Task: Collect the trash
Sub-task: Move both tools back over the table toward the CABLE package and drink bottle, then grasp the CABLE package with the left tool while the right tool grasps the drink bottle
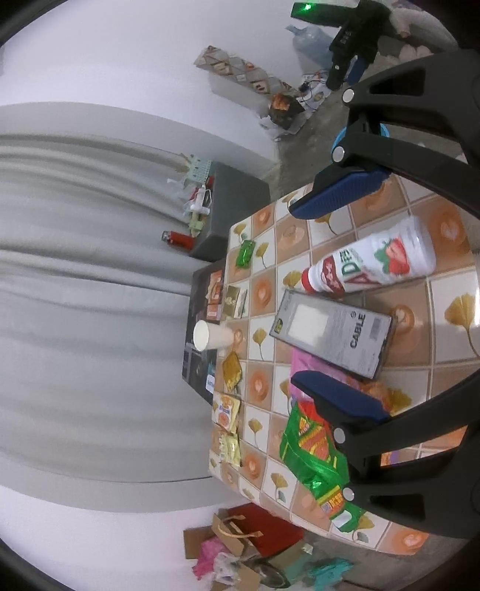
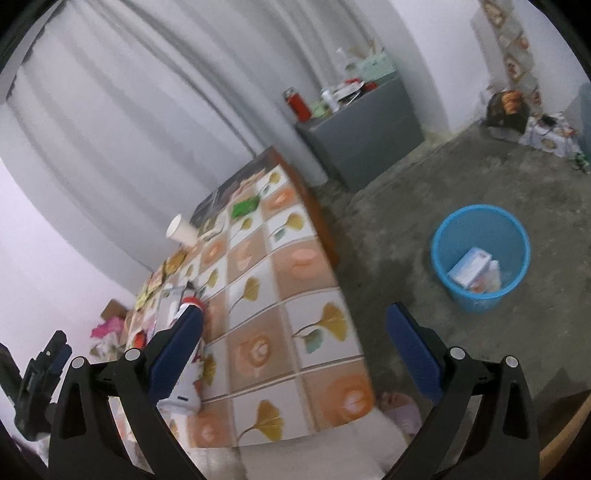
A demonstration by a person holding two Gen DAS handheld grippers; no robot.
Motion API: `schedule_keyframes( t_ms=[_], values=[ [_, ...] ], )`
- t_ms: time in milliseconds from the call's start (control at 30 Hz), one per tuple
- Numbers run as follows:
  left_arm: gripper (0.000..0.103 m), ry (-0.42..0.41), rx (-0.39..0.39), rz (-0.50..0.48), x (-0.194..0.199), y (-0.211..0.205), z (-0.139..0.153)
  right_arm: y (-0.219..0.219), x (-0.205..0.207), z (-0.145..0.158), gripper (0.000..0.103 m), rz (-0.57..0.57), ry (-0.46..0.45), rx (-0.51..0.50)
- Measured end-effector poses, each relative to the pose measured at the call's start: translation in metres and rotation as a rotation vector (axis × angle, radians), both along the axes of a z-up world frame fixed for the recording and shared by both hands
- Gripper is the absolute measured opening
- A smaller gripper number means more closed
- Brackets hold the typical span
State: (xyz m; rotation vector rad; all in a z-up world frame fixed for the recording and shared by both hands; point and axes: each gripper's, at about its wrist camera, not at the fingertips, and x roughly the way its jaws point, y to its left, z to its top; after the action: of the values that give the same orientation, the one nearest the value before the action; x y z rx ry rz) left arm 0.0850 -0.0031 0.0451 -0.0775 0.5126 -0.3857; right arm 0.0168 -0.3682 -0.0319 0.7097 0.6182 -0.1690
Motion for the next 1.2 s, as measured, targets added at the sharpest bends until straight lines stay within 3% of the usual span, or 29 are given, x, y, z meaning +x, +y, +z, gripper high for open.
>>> schedule_keyframes(
  t_ms=[333, 467, 567, 667, 733, 833, 967, 1067, 1200],
  values=[
    [0.08, 0.039, 0.041, -0.013, 0.012, 0.019, -0.027, 0.089, 0.089, -0.014, 0.096, 0.323, 0.058, 0.02],
    [0.08, 0.103, 0.067, -0.032, 0.03, 0.025, -0.033, 0.125, 0.13, -0.021, 0.096, 0.437, 0.105, 0.009],
    [0.08, 0.187, 0.166, -0.076, 0.059, 0.017, -0.033, 0.147, 0.158, -0.027, 0.096, 0.525, 0.151, -0.005],
    [0.08, 0.201, 0.245, -0.108, 0.08, 0.007, -0.029, 0.172, 0.177, -0.033, 0.096, 0.591, 0.207, -0.098],
    [0.08, 0.211, 0.297, -0.151, 0.095, -0.003, -0.028, 0.181, 0.183, -0.039, 0.086, 0.622, 0.244, -0.122],
    [0.082, 0.24, 0.361, -0.213, 0.117, -0.022, -0.033, 0.178, 0.183, -0.051, 0.068, 0.646, 0.281, -0.081],
    [0.083, 0.334, 0.378, -0.253, 0.15, -0.046, -0.053, 0.162, 0.172, -0.051, 0.065, 0.604, 0.261, -0.074],
    [0.083, 0.467, 0.346, -0.272, 0.183, -0.06, -0.075, 0.139, 0.159, -0.052, 0.065, 0.556, 0.251, -0.047],
    [0.083, 0.596, 0.297, -0.168, 0.216, -0.064, -0.098, 0.112, 0.141, -0.052, 0.065, 0.505, 0.235, -0.03]
  ],
)
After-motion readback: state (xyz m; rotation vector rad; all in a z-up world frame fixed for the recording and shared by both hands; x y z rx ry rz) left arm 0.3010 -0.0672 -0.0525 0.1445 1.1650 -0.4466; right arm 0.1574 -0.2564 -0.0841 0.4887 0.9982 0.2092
